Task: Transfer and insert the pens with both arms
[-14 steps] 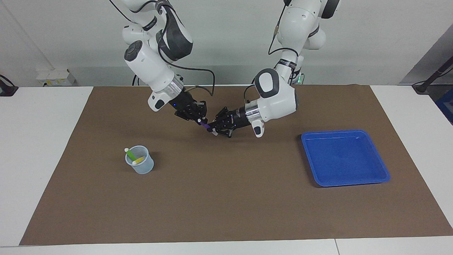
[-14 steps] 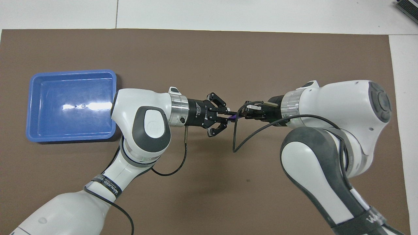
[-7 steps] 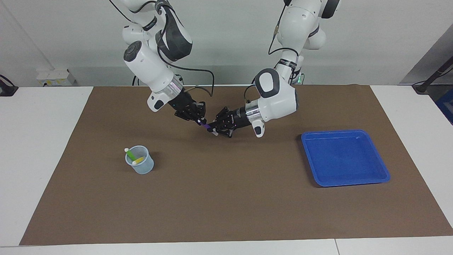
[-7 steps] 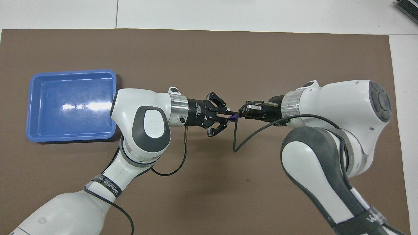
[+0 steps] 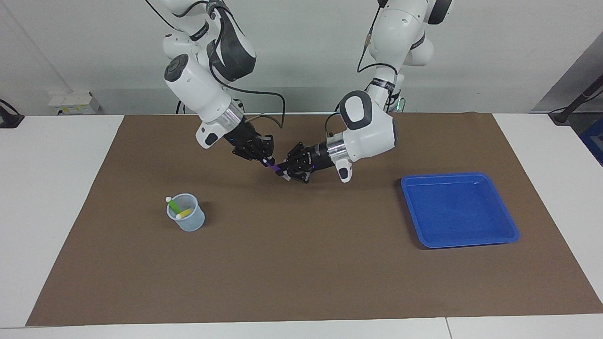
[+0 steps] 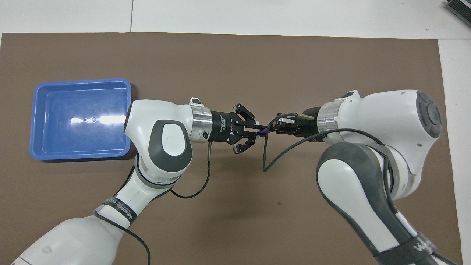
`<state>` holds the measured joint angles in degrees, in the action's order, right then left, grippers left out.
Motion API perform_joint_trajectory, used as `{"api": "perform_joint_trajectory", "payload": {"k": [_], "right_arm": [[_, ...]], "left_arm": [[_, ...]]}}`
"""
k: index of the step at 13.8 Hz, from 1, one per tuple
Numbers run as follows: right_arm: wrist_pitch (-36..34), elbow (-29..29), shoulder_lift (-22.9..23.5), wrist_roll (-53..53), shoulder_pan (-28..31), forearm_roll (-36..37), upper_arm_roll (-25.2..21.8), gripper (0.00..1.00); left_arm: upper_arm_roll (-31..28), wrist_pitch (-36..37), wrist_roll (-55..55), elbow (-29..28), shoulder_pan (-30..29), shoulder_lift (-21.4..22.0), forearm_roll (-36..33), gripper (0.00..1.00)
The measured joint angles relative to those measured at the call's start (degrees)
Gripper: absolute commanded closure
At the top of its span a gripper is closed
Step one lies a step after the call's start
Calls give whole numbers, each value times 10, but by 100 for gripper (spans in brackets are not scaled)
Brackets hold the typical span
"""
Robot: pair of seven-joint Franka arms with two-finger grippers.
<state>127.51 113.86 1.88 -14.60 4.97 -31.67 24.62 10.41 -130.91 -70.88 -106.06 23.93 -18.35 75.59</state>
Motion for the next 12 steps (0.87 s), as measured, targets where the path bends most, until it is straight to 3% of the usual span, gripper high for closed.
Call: {"api": "perform_joint_trajectory", "payload": {"k": [9,12], "right_arm": [[0,-4,0,0,2,0,-3,100],[0,-5,0,0,3,26,-4,100]], "left_arm": [[-1,-32,1,2,14,24,-3,0],[-6,-32,1,2,12,31,-54,0]]}}
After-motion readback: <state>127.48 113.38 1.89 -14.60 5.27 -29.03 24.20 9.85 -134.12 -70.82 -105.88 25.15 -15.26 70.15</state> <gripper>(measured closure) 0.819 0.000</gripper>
